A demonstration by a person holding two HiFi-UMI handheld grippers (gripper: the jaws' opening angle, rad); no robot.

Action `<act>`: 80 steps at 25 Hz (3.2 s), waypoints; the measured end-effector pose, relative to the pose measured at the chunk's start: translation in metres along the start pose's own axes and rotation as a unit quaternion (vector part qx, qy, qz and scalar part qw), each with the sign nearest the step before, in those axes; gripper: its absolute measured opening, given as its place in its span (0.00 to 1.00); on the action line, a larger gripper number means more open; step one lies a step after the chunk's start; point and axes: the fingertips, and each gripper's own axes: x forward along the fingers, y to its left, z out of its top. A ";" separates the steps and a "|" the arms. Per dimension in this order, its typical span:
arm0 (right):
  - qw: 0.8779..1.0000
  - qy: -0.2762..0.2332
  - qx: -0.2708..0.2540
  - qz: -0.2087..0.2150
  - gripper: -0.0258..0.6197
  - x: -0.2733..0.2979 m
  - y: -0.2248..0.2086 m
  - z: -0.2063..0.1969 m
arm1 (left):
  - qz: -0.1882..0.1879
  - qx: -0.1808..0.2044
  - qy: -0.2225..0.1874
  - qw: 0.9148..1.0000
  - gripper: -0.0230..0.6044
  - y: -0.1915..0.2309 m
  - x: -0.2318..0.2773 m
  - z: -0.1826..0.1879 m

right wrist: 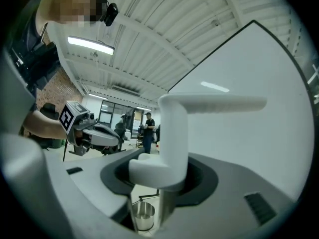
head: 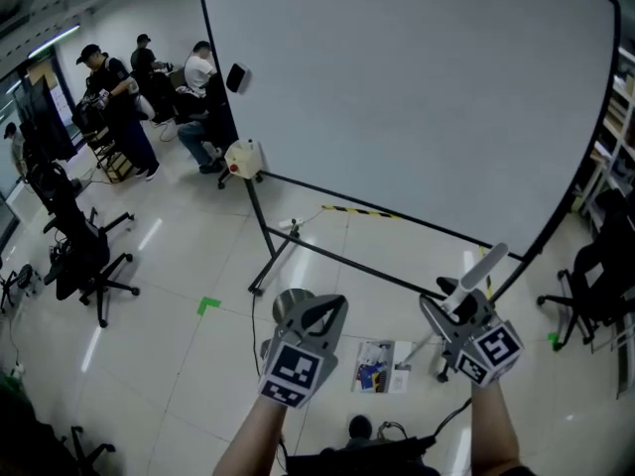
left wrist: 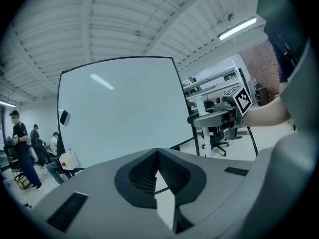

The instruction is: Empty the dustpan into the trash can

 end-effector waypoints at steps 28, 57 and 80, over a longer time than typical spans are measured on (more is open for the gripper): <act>0.996 -0.017 -0.029 0.087 0.35 0.151 -0.013 0.025 | 0.069 -0.008 0.037 0.997 0.03 0.141 -0.005 -0.038; 0.994 -0.020 -0.060 0.086 0.35 0.318 0.022 0.071 | 0.060 -0.066 0.016 0.996 0.03 0.314 -0.040 -0.109; 0.971 -0.024 -0.076 0.226 0.36 0.461 0.043 0.059 | 0.152 -0.135 0.051 0.978 0.03 0.399 -0.039 -0.169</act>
